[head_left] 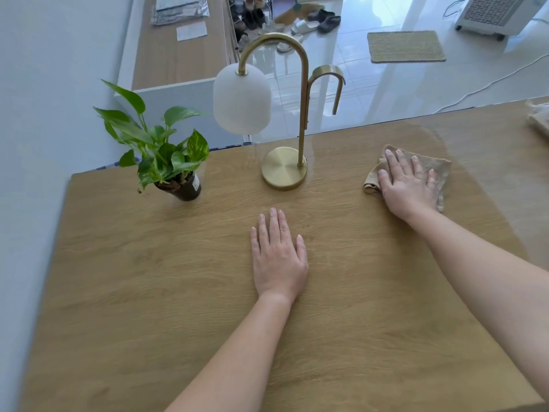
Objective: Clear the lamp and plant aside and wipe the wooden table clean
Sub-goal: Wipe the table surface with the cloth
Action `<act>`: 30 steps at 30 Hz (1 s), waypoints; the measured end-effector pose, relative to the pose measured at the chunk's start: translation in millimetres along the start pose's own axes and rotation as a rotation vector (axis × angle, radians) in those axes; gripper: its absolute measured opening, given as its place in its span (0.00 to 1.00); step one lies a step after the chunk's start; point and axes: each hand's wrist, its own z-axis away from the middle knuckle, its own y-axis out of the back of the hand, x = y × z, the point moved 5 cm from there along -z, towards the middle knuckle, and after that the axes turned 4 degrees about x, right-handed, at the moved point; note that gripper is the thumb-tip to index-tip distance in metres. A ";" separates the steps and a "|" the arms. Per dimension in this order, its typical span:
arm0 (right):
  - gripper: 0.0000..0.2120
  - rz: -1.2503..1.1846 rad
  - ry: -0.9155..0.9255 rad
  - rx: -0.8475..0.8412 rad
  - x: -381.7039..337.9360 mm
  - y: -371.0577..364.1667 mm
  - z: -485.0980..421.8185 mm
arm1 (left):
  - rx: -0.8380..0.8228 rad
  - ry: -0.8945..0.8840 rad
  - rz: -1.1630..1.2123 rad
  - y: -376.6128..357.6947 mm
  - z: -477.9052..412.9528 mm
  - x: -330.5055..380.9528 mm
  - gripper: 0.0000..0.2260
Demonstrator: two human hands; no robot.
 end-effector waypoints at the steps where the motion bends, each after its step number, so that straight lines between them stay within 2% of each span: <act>1: 0.29 0.002 0.000 -0.002 -0.3 1.9 -9.1 | -0.003 0.005 -0.004 0.3 0.0 0.2 0.32; 16: 0.30 -0.036 0.056 -0.028 12.4 30.3 -116.7 | -0.004 0.047 -0.054 -3.2 -4.0 3.5 0.32; 23: 0.29 -0.012 0.037 -0.011 -3.1 26.9 -120.6 | -0.020 0.053 -0.065 -3.8 -7.2 6.6 0.33; 26: 0.28 -0.016 0.113 -0.046 -23.0 23.2 -110.9 | -0.035 0.064 -0.058 -3.9 -9.1 8.5 0.33; 30: 0.27 0.017 0.356 -0.099 -79.1 -1.0 -89.5 | -0.045 0.068 -0.049 -2.9 -9.4 10.3 0.33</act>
